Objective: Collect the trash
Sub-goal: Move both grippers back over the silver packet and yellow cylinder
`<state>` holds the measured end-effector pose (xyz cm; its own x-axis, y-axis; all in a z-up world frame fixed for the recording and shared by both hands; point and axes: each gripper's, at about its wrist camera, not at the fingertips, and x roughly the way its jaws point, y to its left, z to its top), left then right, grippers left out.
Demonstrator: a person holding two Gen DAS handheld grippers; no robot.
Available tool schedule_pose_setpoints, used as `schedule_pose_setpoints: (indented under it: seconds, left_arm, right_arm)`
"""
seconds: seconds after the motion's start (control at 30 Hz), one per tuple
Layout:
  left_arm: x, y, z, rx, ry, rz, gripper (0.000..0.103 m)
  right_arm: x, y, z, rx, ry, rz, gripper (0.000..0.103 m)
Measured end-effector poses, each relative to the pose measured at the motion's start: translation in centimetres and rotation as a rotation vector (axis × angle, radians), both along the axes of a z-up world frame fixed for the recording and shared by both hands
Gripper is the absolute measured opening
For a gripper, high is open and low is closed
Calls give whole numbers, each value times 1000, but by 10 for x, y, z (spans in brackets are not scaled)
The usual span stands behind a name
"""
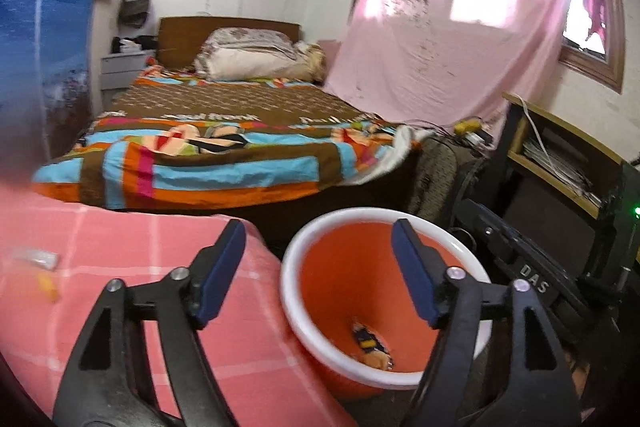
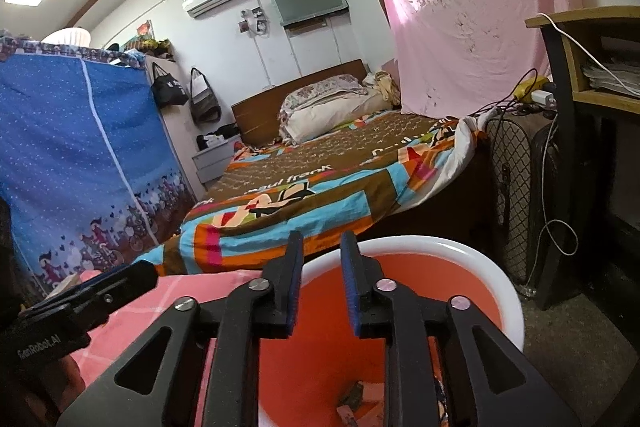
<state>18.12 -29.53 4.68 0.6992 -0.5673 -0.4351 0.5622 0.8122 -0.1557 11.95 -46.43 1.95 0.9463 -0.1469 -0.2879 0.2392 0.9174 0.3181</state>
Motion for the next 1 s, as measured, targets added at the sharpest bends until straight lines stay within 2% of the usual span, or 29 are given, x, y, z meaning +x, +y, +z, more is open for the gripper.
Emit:
schedule_pose_setpoints:
  seconds: [0.03,0.17,0.23,0.3,0.37,0.4,0.43,0.5,0.57,0.6,0.77,1.0]
  left_arm:
    - [1,7,1,-3,-7,18,83]
    - [2,35,8,-24,-41,107,91]
    - [4,47,10,-36,-55,147,102]
    - [3,65,12,-60,-87,215,103]
    - [4,81,13,-79,-103,262,103]
    - [4,88,14,-80,-105,283,103]
    - [5,94,14,-79,-109,301,103]
    - [5,107,14,-75,-118,334,103]
    - [4,121,13,-72,-136,366,103]
    - [3,127,14,-69,-148,381,103]
    - [-3,157,13,-63,-199,447,103]
    - [-5,204,9,-61,-238,533,103]
  right_arm:
    - [1,2,1,-3,-2,2,33]
    - [6,14,6,-22,-19,17,40]
    - [8,22,9,-33,-29,23,46]
    - [10,30,11,-40,-43,31,49]
    - [12,39,15,-53,-58,36,61]
    - [13,44,17,-59,-70,36,77]
    - [14,48,18,-61,-83,36,84]
    - [14,57,22,-62,-118,47,86]
    - [15,68,27,-71,-151,65,93]
    - [16,75,28,-80,-167,71,100]
    - [20,109,37,-121,-253,124,103]
    - [32,155,40,-169,-306,198,103]
